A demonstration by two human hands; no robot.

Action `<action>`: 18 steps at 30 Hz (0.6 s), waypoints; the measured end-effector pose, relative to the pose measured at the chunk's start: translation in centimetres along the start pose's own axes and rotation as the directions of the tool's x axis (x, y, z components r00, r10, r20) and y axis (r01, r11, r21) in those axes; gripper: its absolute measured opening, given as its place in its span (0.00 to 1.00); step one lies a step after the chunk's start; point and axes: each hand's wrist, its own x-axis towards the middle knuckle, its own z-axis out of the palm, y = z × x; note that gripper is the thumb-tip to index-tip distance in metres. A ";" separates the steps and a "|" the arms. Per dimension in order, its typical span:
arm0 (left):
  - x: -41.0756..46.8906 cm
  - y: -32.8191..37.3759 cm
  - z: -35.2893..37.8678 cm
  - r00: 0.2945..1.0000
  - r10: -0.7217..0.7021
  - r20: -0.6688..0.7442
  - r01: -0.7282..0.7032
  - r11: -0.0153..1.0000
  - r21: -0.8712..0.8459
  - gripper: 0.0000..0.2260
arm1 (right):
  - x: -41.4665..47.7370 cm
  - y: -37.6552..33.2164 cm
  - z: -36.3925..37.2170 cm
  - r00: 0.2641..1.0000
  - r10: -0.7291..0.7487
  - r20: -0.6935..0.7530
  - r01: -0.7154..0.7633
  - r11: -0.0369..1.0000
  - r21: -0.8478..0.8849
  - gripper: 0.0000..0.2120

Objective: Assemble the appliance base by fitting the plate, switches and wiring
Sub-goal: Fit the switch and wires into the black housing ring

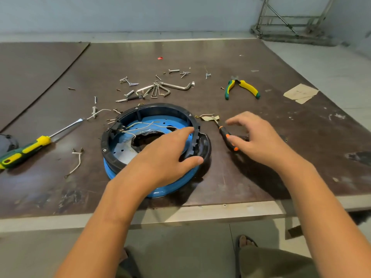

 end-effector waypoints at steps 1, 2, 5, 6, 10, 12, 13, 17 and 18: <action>0.1 -0.2 0.1 0.999 -0.023 0.025 0.023 1.000 0.001 0.37 | -0.2 1.1 -0.6 0.996 0.078 0.037 -0.073 0.991 -0.110 0.18; 0.2 -0.3 0.1 0.998 -0.044 0.054 0.044 0.999 0.009 0.36 | -0.5 2.0 -1.2 0.983 0.157 0.096 -0.137 0.973 -0.184 0.18; 0.5 -0.1 0.4 0.999 -0.031 0.017 0.028 0.991 0.129 0.21 | -1.8 3.9 -2.6 0.919 0.290 0.269 -0.231 0.945 -0.230 0.27; 0.6 0.1 0.3 1.000 -0.019 -0.023 0.023 0.980 0.198 0.20 | -2.2 4.2 -3.1 0.906 0.298 0.300 -0.243 0.948 -0.207 0.30; 0.6 0.4 0.6 0.994 -0.040 -0.100 0.067 0.956 0.285 0.26 | -2.7 4.7 -4.1 0.902 0.303 0.309 -0.288 0.953 -0.092 0.34; 0.5 0.1 0.8 0.993 -0.053 -0.104 0.077 0.966 0.245 0.28 | -2.6 4.9 -4.1 0.921 0.295 0.255 -0.287 0.955 -0.069 0.31; 0.5 -0.1 0.9 0.993 -0.049 -0.107 0.072 0.971 0.230 0.28 | -2.6 4.9 -4.2 0.928 0.289 0.234 -0.284 0.957 -0.057 0.29; 0.3 -0.1 1.1 0.990 -0.010 -0.143 0.038 0.980 0.197 0.27 | -2.5 4.6 -4.5 0.951 0.242 0.194 -0.248 0.969 0.003 0.22; 0.2 -0.1 1.0 0.989 -0.006 -0.150 0.034 0.982 0.185 0.26 | -2.4 4.4 -4.5 0.962 0.220 0.163 -0.229 0.973 0.038 0.21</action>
